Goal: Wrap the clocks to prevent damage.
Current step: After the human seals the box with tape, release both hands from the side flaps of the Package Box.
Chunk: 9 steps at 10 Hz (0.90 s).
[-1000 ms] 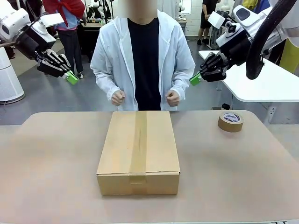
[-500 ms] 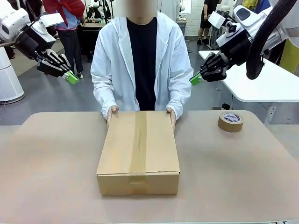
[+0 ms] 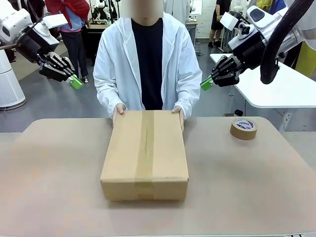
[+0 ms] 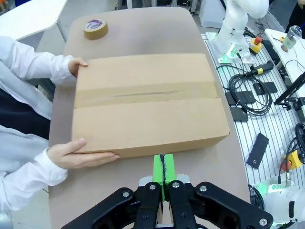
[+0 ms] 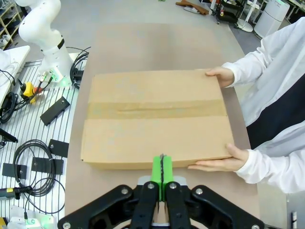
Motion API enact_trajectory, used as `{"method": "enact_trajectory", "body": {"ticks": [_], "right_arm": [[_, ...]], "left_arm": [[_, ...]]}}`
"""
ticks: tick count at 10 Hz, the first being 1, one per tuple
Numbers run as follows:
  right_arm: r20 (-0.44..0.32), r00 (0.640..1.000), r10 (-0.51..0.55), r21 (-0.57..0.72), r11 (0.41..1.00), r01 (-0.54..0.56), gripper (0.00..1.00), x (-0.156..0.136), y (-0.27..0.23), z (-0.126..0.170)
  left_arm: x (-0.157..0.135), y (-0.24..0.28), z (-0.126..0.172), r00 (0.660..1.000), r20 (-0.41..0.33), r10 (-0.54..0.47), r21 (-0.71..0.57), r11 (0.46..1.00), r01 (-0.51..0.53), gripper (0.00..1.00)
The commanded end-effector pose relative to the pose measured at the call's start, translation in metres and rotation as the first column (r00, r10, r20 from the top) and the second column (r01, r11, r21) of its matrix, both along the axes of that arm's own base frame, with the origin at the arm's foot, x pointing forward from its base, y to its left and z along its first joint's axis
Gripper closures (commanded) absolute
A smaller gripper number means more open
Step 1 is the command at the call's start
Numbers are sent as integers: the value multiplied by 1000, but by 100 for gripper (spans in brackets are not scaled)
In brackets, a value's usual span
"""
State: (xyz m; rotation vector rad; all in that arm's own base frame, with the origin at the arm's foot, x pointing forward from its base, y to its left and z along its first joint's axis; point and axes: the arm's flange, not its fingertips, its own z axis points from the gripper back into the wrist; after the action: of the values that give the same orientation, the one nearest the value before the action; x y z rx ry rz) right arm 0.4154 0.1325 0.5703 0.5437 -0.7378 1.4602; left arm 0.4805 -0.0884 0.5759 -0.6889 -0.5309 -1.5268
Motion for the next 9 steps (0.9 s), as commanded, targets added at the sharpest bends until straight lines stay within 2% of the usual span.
{"method": "enact_trajectory", "body": {"ticks": [1, 2, 3, 4, 6, 7, 8, 9], "right_arm": [[7, 999, -45, -28, 999, 45, 93, -1, -1, -2], [-6, 999, -43, -26, 999, 43, 40, 2, 0, -5], [-26, 999, -40, -26, 999, 40, 34, 1, 1, -8], [-32, 999, -36, -28, 999, 35, 0, 1, 3, -9], [-47, 998, -36, -30, 999, 34, 0, 3, 4, -11], [-55, 998, -25, -31, 999, 24, 15, 2, 4, -11], [-56, 998, -18, -19, 1000, 17, 5, 3, 5, -10], [-59, 998, -6, -15, 1000, 6, 0, 3, 5, -10]], "left_arm": [[-2, 2, 5, 1000, 16, -4, -45, 999, 5, 94], [3, 5, 8, 1000, 4, 9, -83, 997, -9, 40], [-2, 6, 8, 1000, 3, 16, -82, 997, -15, 34], [-4, 7, 9, 1000, 2, 22, -82, 996, -22, 0], [-2, 7, 9, 1000, -7, 12, -78, 997, -12, 0], [-4, 7, 6, 1000, -14, 14, -76, 997, -15, 7], [1, 6, 8, 1000, -20, 10, -73, 997, -12, 0], [-1, 6, 6, 1000, -23, 12, -71, 997, -14, 0]]}}
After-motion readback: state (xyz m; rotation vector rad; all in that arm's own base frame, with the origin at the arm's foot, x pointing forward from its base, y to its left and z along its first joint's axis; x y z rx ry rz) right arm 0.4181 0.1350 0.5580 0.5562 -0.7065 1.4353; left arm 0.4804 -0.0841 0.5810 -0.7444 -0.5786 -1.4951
